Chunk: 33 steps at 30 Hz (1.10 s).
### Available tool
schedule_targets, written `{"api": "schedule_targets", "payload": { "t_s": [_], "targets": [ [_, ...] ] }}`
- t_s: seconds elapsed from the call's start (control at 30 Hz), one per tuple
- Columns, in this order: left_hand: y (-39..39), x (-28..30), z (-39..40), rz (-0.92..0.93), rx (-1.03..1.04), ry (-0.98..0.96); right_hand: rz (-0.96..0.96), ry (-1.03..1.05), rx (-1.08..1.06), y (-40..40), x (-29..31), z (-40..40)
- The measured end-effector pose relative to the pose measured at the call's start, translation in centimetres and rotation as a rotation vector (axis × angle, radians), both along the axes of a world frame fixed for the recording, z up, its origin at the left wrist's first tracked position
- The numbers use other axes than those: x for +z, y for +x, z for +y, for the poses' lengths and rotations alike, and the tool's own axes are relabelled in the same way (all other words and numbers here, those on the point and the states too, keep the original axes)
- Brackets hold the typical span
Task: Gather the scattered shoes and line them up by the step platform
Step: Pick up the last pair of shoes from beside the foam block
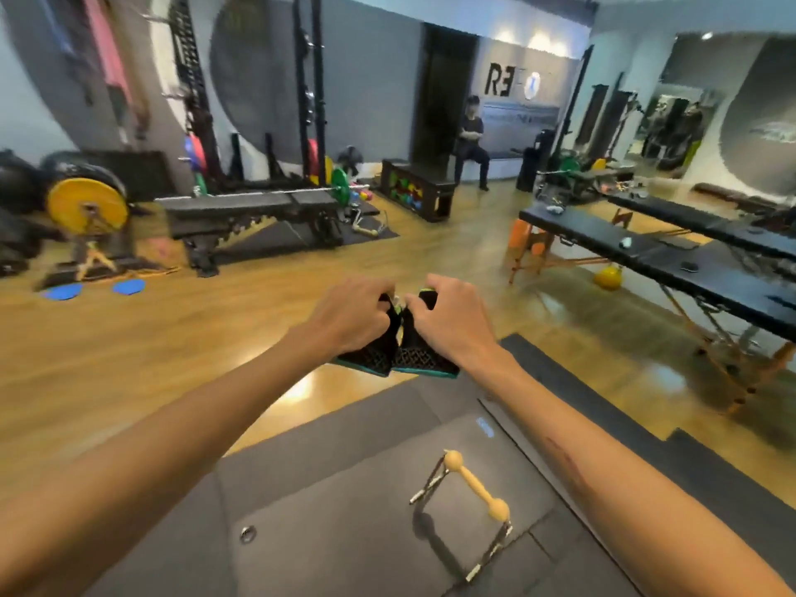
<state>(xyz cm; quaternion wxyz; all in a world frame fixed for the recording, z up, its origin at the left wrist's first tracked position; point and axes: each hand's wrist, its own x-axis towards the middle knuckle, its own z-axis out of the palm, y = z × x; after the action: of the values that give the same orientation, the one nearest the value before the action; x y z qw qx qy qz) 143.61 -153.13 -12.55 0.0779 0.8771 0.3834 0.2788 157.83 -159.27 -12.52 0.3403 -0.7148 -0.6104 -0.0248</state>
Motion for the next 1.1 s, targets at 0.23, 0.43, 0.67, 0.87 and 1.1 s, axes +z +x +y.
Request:
{"api": "schedule_targets", "payload": {
  "t_s": [0.23, 0.43, 0.67, 0.87, 1.1],
  "targets": [
    [-15.0, 0.4, 3.3, -0.049, 0.354, -0.150, -0.092, -0.045, 0.433, -12.8, 0.6, 8.8],
    [-27.2, -0.1, 3.8, -0.028, 0.621, -0.123, -0.142, -0.127, 0.721, -26.2, 0.0, 13.4],
    [-44.3, -1.8, 6.3, -0.058, 0.752, -0.173, -0.214, -0.241, 0.892, -43.8, -0.9, 19.2],
    [-59.4, -2.2, 10.1, -0.009, 0.835, -0.231, -0.203, -0.302, 0.996, -58.9, -1.1, 24.2],
    [-71.4, -2.9, 17.1, 0.011, 0.902, -0.283, -0.310, -0.485, 1.164, -71.1, -1.6, 32.7]
  ]
}}
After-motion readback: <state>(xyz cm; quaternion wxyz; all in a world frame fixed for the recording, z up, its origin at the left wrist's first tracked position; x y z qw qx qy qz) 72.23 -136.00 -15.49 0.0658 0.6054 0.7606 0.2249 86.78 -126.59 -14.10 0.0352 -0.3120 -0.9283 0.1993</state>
